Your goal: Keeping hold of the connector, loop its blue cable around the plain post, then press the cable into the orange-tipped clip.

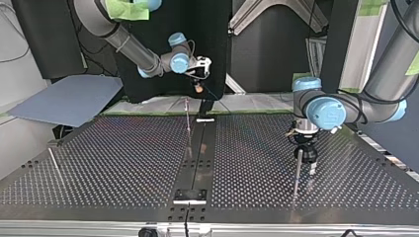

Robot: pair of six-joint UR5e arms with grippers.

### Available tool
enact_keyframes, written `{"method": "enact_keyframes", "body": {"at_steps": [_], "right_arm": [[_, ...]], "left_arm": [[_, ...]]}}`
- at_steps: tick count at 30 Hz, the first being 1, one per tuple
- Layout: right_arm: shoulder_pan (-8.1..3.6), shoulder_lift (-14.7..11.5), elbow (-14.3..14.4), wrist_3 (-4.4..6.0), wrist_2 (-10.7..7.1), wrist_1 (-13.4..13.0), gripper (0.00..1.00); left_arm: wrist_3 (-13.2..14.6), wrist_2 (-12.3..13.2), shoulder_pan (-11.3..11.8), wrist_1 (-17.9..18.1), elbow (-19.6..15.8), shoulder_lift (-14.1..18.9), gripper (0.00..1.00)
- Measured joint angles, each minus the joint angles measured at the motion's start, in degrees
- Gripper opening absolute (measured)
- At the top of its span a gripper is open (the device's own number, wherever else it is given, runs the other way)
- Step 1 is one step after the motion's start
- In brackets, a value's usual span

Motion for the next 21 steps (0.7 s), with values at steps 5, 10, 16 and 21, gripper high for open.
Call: {"method": "enact_keyframes", "body": {"at_steps": [5,10,16,21], "right_arm": [[-0.82,2.9,0.0,0.44,1.71,-0.5,0.0],[-1.56,6.0,-0.2,0.53,3.94,-0.6,0.0],[-2.3,9.6,-0.3,0.56,5.88,-0.4,0.0],[-2.59,10.8,-0.4,0.57,6.27,-0.3,0.0]], "left_arm": [[0.1,0.0,0.0,0.0,0.0,0.0,1.0],[0.1,0.0,0.0,0.0,0.0,0.0,1.0],[0.1,0.0,0.0,0.0,0.0,0.0,1.0],[0.1,0.0,0.0,-0.1,0.0,0.0,1.0]]}}
